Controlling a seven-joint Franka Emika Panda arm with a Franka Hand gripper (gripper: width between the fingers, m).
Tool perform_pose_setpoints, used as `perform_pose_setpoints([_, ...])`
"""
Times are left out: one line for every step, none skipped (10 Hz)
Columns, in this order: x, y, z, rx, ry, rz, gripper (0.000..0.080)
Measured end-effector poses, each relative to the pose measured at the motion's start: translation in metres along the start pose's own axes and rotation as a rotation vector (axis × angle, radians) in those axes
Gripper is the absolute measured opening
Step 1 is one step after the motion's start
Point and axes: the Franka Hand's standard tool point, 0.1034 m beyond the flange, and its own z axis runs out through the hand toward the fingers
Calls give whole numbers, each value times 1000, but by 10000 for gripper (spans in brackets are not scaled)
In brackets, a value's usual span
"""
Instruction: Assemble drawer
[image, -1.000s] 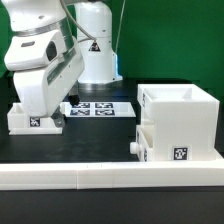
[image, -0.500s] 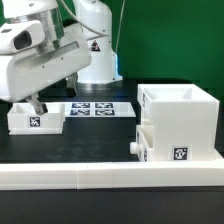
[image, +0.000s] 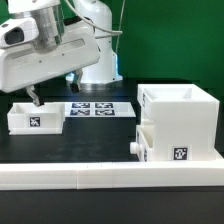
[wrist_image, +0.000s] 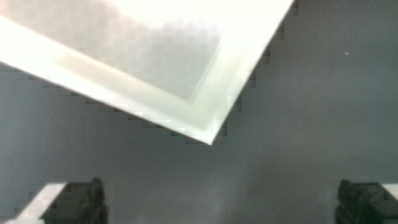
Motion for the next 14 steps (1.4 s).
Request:
perform_pose_setpoints([0, 0, 0, 1, 0, 76, 649])
perform_pose_setpoints([0, 0, 1, -11, 2, 150, 649])
perform_pose_setpoints([-5, -3, 5, -41, 2, 222, 649])
perform_pose_setpoints([-13, -8, 11, -71, -4, 273, 649])
perform_pose_setpoints([-23, -10, 16, -98, 2, 268, 649])
perform_pose_setpoints([-35, -14, 24, -119, 21, 273, 649])
perform_pose_setpoints([-45, -19, 31, -125, 24, 272, 649])
perform_pose_setpoints([-51, -21, 37, -127, 29, 272, 649])
perform_pose_setpoints([-54, -21, 43, -125, 30, 265, 649])
perform_pose_setpoints([-51, -21, 40, -127, 34, 266, 649])
perform_pose_setpoints([-51, -21, 40, -127, 35, 264, 649])
perform_pose_setpoints([-51, -21, 40, -127, 34, 263, 649])
perform_pose_setpoints([-51, -21, 40, -127, 34, 262, 649])
perform_pose_setpoints([-49, -22, 42, -130, 41, 285, 649])
